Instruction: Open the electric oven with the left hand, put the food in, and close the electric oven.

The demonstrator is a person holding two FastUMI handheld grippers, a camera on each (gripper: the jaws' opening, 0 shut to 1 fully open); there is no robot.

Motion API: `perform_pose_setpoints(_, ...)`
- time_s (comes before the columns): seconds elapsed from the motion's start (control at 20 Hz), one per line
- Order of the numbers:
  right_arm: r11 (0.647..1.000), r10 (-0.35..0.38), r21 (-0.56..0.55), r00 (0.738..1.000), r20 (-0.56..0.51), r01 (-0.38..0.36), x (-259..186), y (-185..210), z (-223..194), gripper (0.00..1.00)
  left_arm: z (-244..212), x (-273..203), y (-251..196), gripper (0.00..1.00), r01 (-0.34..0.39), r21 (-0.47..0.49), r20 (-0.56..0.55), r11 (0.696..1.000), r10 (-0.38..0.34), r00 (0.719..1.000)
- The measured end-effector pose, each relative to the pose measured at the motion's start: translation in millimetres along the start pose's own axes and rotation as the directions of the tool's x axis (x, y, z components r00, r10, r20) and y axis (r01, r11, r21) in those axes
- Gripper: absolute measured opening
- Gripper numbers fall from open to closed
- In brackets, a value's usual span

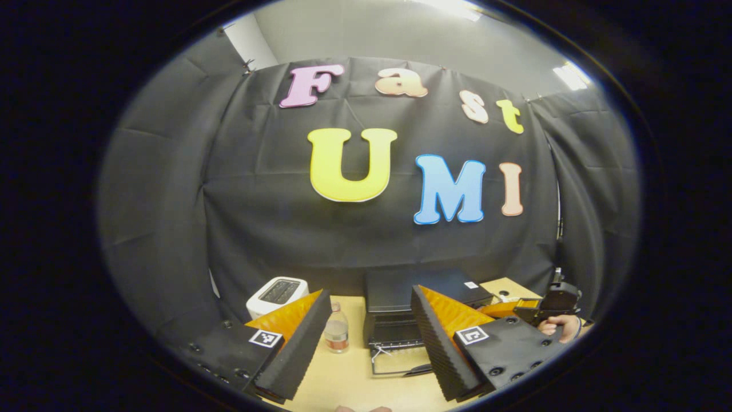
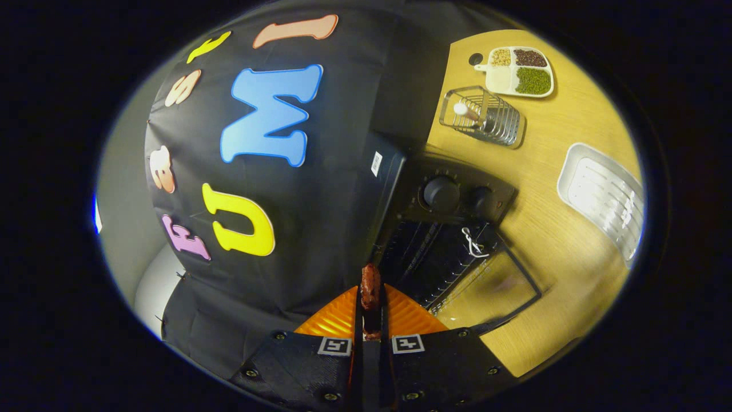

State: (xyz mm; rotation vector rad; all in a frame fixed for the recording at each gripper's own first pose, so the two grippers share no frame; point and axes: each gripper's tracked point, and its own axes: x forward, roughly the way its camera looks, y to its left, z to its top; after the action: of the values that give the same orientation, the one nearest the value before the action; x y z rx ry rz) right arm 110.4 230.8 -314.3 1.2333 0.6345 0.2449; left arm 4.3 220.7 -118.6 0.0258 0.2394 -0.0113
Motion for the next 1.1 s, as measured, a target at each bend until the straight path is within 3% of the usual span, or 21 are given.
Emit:
perform_pose_setpoints(0.15,0.997,-0.051,0.062,0.998,0.022,0.049,38.6,-14.7,-11.9,0.11,-5.9,-7.8,31.1,0.98,-0.036,-0.003,-0.016,0.999,0.036,0.999)
perform_pose_setpoints(0.2,0.996,-0.064,0.072,0.997,0.042,0.061,49.5,-21.1,-13.6,0.12,-9.4,-9.2,40.7,0.92,-0.047,-0.007,-0.022,0.999,0.047,0.999)
perform_pose_setpoints(0.3,0.994,-0.084,0.084,0.993,0.082,0.077,68.8,-29.7,-10.6,0.12,-19.2,-14.1,62.6,0.92,-0.077,-0.019,-0.043,0.997,0.076,0.996)
perform_pose_setpoints(0.35,0.993,-0.089,0.091,0.991,0.097,0.08,78.7,-30.4,-11.6,0.12,-24.9,-16.2,72.9,0.98,-0.089,-0.027,-0.059,0.996,0.087,0.994)
perform_pose_setpoints(0.4,0.991,-0.1,0.098,0.989,0.109,0.089,87.9,-33.7,-11.5,0.11,-29.0,-16.9,80.3,0.95,-0.097,-0.036,-0.07,0.995,0.095,0.993)
perform_pose_setpoints(0.45,0.991,-0.109,0.093,0.987,0.117,0.098,95.7,-36.9,-10.5,0.11,-33.4,-15.5,86.9,0.92,-0.105,-0.044,-0.081,0.993,0.101,0.992)
perform_pose_setpoints(0.5,0.99,-0.121,0.081,0.984,0.127,0.112,101.9,-39.6,-8.5,0.11,-37.0,-15.6,92.6,0.98,-0.109,-0.051,-0.091,0.993,0.104,0.99)
perform_pose_setpoints(0.7,0.981,-0.187,-0.016,0.966,0.177,0.193,120.2,-51.5,0.5,0.12,-40.6,-13.7,104.5,0.96,-0.106,-0.042,-0.101,0.993,0.101,0.99)
perform_pose_setpoints(0.8,0.959,-0.237,-0.108,0.95,0.202,0.263,112.6,-53.5,6.9,0.15,-42.7,-12.0,103.2,0.92,-0.094,-0.04,-0.103,0.995,0.089,0.991)
perform_pose_setpoints(0.85,0.944,-0.258,-0.152,0.943,0.209,0.292,115.0,-54.3,6.8,0.17,-42.8,-9.2,102.8,0.98,-0.087,-0.041,-0.105,0.995,0.082,0.991)
perform_pose_setpoints(0.95,0.898,-0.317,-0.238,0.919,0.233,0.37,110.8,-61.5,10.2,0.22,-41.6,-5.2,100.4,0.98,-0.076,-0.046,-0.103,0.996,0.071,0.992)
perform_pose_setpoints(1.1,0.837,-0.372,-0.323,0.892,0.256,0.441,105.4,-70.1,13.3,0.36,-35.1,-4.0,95.6,0.98,-0.063,-0.049,-0.082,0.997,0.059,0.995)
